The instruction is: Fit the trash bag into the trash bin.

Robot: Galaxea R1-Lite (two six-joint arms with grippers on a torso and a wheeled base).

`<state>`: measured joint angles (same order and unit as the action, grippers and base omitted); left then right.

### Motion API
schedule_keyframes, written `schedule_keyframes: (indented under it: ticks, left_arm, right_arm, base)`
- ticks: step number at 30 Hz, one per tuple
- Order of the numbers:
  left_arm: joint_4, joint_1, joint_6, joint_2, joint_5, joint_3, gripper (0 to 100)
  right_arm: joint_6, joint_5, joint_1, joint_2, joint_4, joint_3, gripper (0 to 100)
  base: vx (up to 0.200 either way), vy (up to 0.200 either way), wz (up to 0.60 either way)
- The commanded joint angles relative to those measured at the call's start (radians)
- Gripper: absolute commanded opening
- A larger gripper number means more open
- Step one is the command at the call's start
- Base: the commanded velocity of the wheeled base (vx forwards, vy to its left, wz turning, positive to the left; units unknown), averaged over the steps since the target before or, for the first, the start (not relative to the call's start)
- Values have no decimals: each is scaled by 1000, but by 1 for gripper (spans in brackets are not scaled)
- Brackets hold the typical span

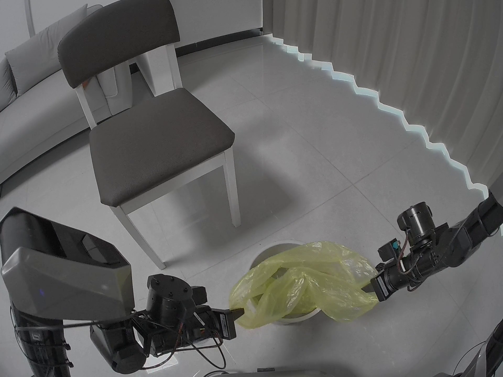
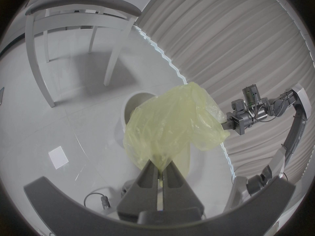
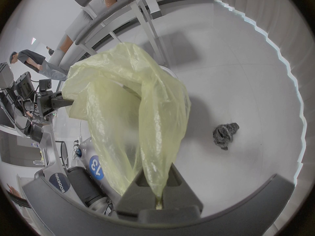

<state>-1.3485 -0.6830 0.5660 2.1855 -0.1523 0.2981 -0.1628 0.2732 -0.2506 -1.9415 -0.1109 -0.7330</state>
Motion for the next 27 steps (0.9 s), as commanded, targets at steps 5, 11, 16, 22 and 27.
schedule_keyframes:
  ticks: [5,11,16,22,27]
  left_arm:
    - [-12,194,-52,94,-52,73,0]
    - [-12,243,-89,134,-62,75,0]
    - [-12,229,-89,137,-92,58,0]
    - [-24,226,-100,132,-115,-8,0]
    - [-93,224,-140,123,-115,-83,0]
  right_arm:
    - [20,-9,-6,-263,-1,-220,0]
    - [17,-11,48,-346,-1,-278,0]
    - [3,-12,65,-352,-3,-235,0]
    - [-40,-40,71,-346,-85,-131,0]
    - [-98,-43,76,-310,-98,-85,0]
  base:
    - [0,0,0]
    - [0,0,0]
    - [0,0,0]
    - [0,0,0]
    - [0,0,0]
